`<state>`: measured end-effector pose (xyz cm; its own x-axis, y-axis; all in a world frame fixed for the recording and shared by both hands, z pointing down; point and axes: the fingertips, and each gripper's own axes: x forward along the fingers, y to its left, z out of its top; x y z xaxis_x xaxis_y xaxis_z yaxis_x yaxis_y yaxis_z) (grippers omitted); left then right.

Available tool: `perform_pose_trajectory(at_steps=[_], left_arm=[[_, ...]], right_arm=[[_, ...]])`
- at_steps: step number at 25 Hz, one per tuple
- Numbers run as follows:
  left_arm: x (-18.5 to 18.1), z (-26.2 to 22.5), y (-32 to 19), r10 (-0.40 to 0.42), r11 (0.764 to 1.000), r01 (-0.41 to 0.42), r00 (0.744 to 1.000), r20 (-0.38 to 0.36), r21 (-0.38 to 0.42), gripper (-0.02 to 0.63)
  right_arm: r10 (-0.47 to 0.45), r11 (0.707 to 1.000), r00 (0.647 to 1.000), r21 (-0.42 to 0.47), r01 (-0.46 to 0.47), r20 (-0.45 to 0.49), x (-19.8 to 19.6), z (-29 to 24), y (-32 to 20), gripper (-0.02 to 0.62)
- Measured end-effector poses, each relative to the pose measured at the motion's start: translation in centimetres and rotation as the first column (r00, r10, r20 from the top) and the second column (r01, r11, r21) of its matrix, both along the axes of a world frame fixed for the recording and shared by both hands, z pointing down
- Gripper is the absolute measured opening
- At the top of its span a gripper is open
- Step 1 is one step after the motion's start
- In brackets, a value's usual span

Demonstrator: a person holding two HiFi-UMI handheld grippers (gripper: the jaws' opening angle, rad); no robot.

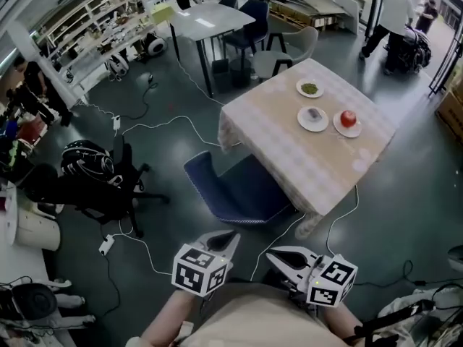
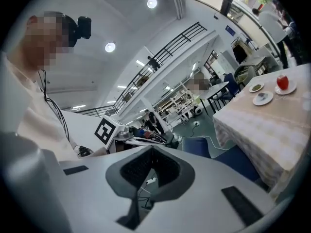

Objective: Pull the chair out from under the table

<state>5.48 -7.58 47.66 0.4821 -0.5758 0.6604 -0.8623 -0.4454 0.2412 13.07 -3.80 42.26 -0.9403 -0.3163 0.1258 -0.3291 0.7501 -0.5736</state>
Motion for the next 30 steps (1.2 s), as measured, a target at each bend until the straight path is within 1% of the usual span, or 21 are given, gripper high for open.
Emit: perform_pose_trajectory(at_steps=[5,9,11,14,17,19,20,21,23,24,27,30], left_arm=[[-1.1,0.5,-1.1,-0.086,0.996,0.086,0.996,0.017,-0.007,0.006],[-3.2,1.5,-2.7,-0.153,0.988,0.153,0.988,0.019,-0.022,0.006],[-4.7,2.1,-3.9,-0.174,0.984,0.175,0.985,0.013,-0.024,0.006],[-7.9,3.4,-5.4,-0.217,0.975,0.216,0.976,0.001,-0.044,0.006],[-10.9,4.7,-7.1,-0.258,0.964,0.254,0.965,-0.041,-0.082,0.008],[-12.6,5.3,-8.3,-0.262,0.961,0.255,0.963,-0.062,-0.104,0.011],[-13.3,5.7,-8.9,-0.258,0.961,0.248,0.963,-0.074,-0.119,0.031],[-13.8,6.1,-9.4,-0.25,0.962,0.237,0.964,-0.091,-0.138,0.093],[-14.7,7.2,-10.1,-0.24,0.959,0.216,0.963,-0.124,-0.182,0.26],[-15.1,7.9,-10.3,-0.24,0.956,0.211,0.961,-0.134,-0.202,0.304],[-16.3,10.6,-11.1,-0.247,0.94,0.202,0.959,-0.137,-0.276,0.341],[-16.6,13.6,-11.8,-0.267,0.906,0.2,0.954,-0.137,-0.374,0.364]], right_arm=[[-0.057,0.998,0.998,-0.014,0.056,-0.01,0.2,0.6,-1.1,0.009],[-0.082,0.997,0.996,-0.015,0.082,-0.031,-0.9,1.2,-2.4,0.011],[-0.087,0.996,0.995,-0.014,0.086,-0.054,-1.8,1.4,-3.3,0.009],[-0.08,0.997,0.991,-0.004,0.08,-0.109,-3.7,1.5,-4.5,0.009],[-0.044,0.999,0.989,-0.008,0.044,-0.142,-5.5,1.4,-5.9,0.009],[-0.032,0.999,0.986,-0.014,0.03,-0.162,-7.2,1.5,-6.8,0.011],[-0.03,1.0,0.984,-0.014,0.028,-0.173,-8.1,1.5,-7.2,0.011],[-0.027,1.0,0.982,-0.013,0.025,-0.185,-8.9,1.5,-7.5,0.011],[-0.018,1.0,0.977,-0.013,0.016,-0.212,-10.3,1.8,-8.0,0.009],[-0.012,1.0,0.974,-0.014,0.009,-0.228,-10.7,2.0,-8.2,0.009],[-0.002,1.0,0.958,0.005,0.004,-0.286,-11.7,2.5,-8.8,0.009],[-0.006,1.0,0.95,0.02,0.013,-0.312,-12.0,2.5,-9.2,0.009]])
